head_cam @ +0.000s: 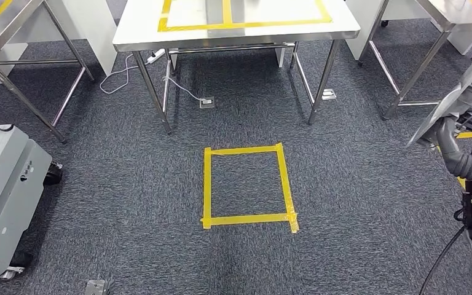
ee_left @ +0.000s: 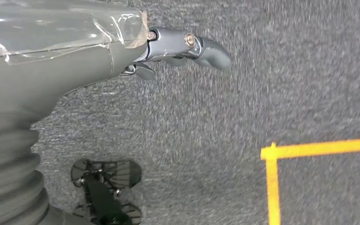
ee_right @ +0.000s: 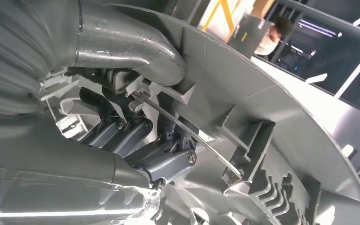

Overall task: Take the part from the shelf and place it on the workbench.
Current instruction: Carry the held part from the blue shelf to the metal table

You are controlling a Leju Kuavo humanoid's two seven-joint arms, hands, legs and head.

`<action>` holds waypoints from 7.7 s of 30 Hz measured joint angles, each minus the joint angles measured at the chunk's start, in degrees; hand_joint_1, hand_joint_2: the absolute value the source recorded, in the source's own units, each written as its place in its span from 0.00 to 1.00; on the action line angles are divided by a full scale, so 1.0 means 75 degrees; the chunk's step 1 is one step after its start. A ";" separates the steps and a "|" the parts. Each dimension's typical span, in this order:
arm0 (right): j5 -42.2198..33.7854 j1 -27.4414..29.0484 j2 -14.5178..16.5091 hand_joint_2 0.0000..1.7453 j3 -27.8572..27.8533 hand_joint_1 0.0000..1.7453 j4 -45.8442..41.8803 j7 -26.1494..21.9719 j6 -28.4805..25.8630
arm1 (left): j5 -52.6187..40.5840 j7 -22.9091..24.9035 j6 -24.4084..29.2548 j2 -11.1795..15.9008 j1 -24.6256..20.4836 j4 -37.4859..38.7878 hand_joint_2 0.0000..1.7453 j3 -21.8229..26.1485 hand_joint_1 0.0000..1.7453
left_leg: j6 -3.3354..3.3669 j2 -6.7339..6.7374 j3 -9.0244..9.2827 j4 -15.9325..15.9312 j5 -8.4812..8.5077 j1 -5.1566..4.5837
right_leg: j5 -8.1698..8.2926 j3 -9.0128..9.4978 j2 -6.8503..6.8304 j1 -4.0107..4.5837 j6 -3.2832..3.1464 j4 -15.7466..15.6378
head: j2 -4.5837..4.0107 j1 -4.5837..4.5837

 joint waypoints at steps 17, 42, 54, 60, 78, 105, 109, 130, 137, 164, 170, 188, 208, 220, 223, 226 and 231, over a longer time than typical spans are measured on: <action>0.0280 0.0048 -0.0025 1.00 -0.0009 0.95 -0.0009 -0.0084 -0.0093 | 0.0006 0.0094 -0.0104 -0.0067 -0.0029 -0.0010 1.00 -0.0160 0.00 | -0.0255 0.0029 0.0000 0.0215 -0.0151 0.0094 | -0.0055 0.0041 -0.0250 -0.0052 0.0014 0.0075 | 0.0000 0.0035; 0.0532 -0.0099 -0.0030 1.00 0.0085 0.95 0.0051 -0.0085 -0.0025 | 0.0036 0.0213 -0.0092 -0.0071 -0.0033 -0.0101 1.00 -0.0261 0.00 | -0.0046 0.0022 0.0220 -0.0163 0.0055 0.0032 | -0.0149 -0.0033 -0.0327 -0.0022 0.0227 0.0296 | 0.0000 0.0056; 0.0648 -0.0076 -0.0023 1.00 0.0127 0.95 0.0044 -0.0077 -0.0011 | 0.0006 0.0277 -0.0078 -0.0076 -0.0001 -0.0122 1.00 -0.0274 0.00 | -0.0423 0.0029 -0.0995 0.2082 -0.0775 0.0209 | -0.0126 0.0175 -0.0258 -0.0040 -0.0108 0.0000 | 0.0000 0.0026; 0.0669 -0.0063 -0.0009 1.00 0.0128 0.95 0.0025 -0.0080 0.0006 | 0.0005 0.0291 -0.0063 -0.0021 -0.0003 -0.0162 1.00 -0.0272 0.00 | -0.0071 0.0058 -0.0011 -0.0088 0.0009 0.0067 | -0.0111 0.0294 -0.0210 -0.0036 0.0079 -0.0065 | 0.0000 0.0043; 0.1042 -0.0047 -0.0173 1.00 0.0102 0.95 0.0015 0.0076 0.0538 | -0.0085 0.0454 -0.0130 -0.0079 0.0063 -0.0341 1.00 -0.0267 0.00 | -0.0300 0.0030 0.0474 0.0102 -0.0470 0.0091 | 0.0170 -0.0125 -0.0305 -0.0066 -0.0052 -0.0014 | 0.0000 0.0093; 0.1667 -0.0821 -0.0200 1.00 0.1167 0.95 0.0345 0.0391 0.1435 | 0.0067 0.0122 -0.0298 -0.0049 0.0136 -0.0170 1.00 -0.0243 0.00 | -0.0088 -0.0079 0.0356 -0.0092 -0.0189 -0.0004 | 0.0183 -0.0246 -0.0315 0.0030 0.0166 0.0023 | 0.0000 0.0152; 0.1649 -0.0999 -0.0179 1.00 0.1364 0.95 0.0355 0.0420 0.1615 | 0.0074 0.0048 -0.0302 -0.0018 0.0152 -0.0108 1.00 -0.0240 0.00 | -0.0228 -0.0036 0.0182 0.0263 -0.0396 0.0041 | 0.0097 -0.0155 -0.0275 0.0018 -0.0104 0.0063 | 0.0000 0.0107; 0.1612 -0.1416 -0.0212 1.00 0.2157 0.95 0.0425 0.0485 0.1900 | 0.0082 -0.0036 -0.0388 -0.0024 0.0223 -0.0025 1.00 -0.0230 0.00 | 0.0381 -0.0014 0.0425 -0.0696 0.0315 -0.0115 | -0.0788 -0.0745 -0.0229 0.0098 0.0114 0.1761 | 0.0000 0.0169; 0.1629 -0.1509 -0.0240 1.00 0.2186 0.95 0.0463 0.0531 0.1916 | 0.0086 -0.0032 -0.0448 0.0031 0.0279 -0.0015 1.00 -0.0231 0.00 | -0.0114 -0.0063 0.0334 0.0132 -0.0426 0.0047 | 0.0017 -0.0216 -0.0238 -0.0106 0.0252 0.0224 | 0.0000 0.0185; 0.1376 -0.2272 -0.0314 1.00 0.2481 0.95 0.0600 0.0204 0.2626 | 0.0103 0.0169 -0.0474 -0.0055 0.0381 -0.0250 1.00 -0.0227 0.00 | 0.0077 -0.0072 0.0354 -0.0154 -0.0093 -0.0057 | 0.0061 -0.0441 -0.0296 0.0117 0.0137 0.0500 | 0.0000 0.0100; 0.1370 -0.2352 -0.0429 1.00 0.2456 0.95 0.0615 0.0208 0.2750 | -0.0002 0.0251 -0.0469 -0.0056 0.0337 -0.0327 1.00 -0.0237 0.00 | -0.0141 -0.0056 0.0262 0.0202 -0.0455 -0.0062 | 0.0184 -0.0117 -0.0276 0.0074 -0.0153 -0.0048 | 0.0000 0.0071; 0.1386 -0.2205 -0.0513 1.00 0.2358 0.95 0.0697 0.0122 0.2756 | -0.0018 0.0295 -0.0471 -0.0049 0.0181 -0.0335 1.00 -0.0248 0.00 | -0.0061 0.0003 -0.0040 -0.0202 0.0242 0.0205 | -0.0785 -0.0341 -0.0282 -0.0047 0.0078 0.1160 | 0.0000 0.0082; 0.1470 -0.2235 -0.0490 1.00 0.2358 0.95 0.0783 0.0080 0.2785 | -0.0004 0.0205 -0.0422 -0.0039 0.0090 -0.0111 1.00 -0.0231 0.00 | -0.0467 0.0028 -0.0918 0.1590 -0.0353 0.0237 | -0.0091 0.0153 -0.0231 0.0032 -0.0168 -0.0031 | 0.0000 0.0005; 0.1480 -0.2385 -0.0504 1.00 0.2470 0.95 0.0846 0.0068 0.2815 | 0.0002 0.0152 -0.0376 -0.0017 0.0080 -0.0052 1.00 -0.0213 0.00 | 0.0061 -0.0016 0.0139 -0.0322 0.0186 0.0125 | -0.0912 -0.0726 -0.0256 0.0073 -0.0039 0.1767 | 0.0000 0.0064; 0.1483 -0.2358 -0.0483 1.00 0.2527 0.95 0.0879 0.0069 0.2824 | -0.0005 0.0152 -0.0381 -0.0028 0.0086 -0.0036 1.00 -0.0213 0.00 | 0.0041 -0.0053 0.0341 -0.0282 -0.0002 0.0108 | -0.0430 -0.0891 -0.0267 0.0060 0.0143 0.1584 | 0.0000 0.0066; 0.1485 -0.2365 -0.0479 1.00 0.2536 0.95 0.0885 0.0069 0.2836 | -0.0009 0.0149 -0.0393 -0.0023 0.0066 -0.0029 1.00 -0.0213 0.00 | -0.0069 -0.0090 0.0451 -0.0119 -0.0268 0.0064 | 0.0326 -0.0380 -0.0329 0.0059 0.0220 0.0142 | 0.0000 0.0064; 0.1489 -0.2373 -0.0475 1.00 0.2538 0.95 0.0869 0.0072 0.2844 | -0.0012 0.0116 -0.0433 0.0008 0.0032 -0.0017 1.00 -0.0211 0.00 | -0.0261 -0.0058 0.0418 0.0107 -0.0556 0.0090 | 0.0233 -0.0200 -0.0288 0.0065 -0.0077 -0.0067 | 0.0000 0.0045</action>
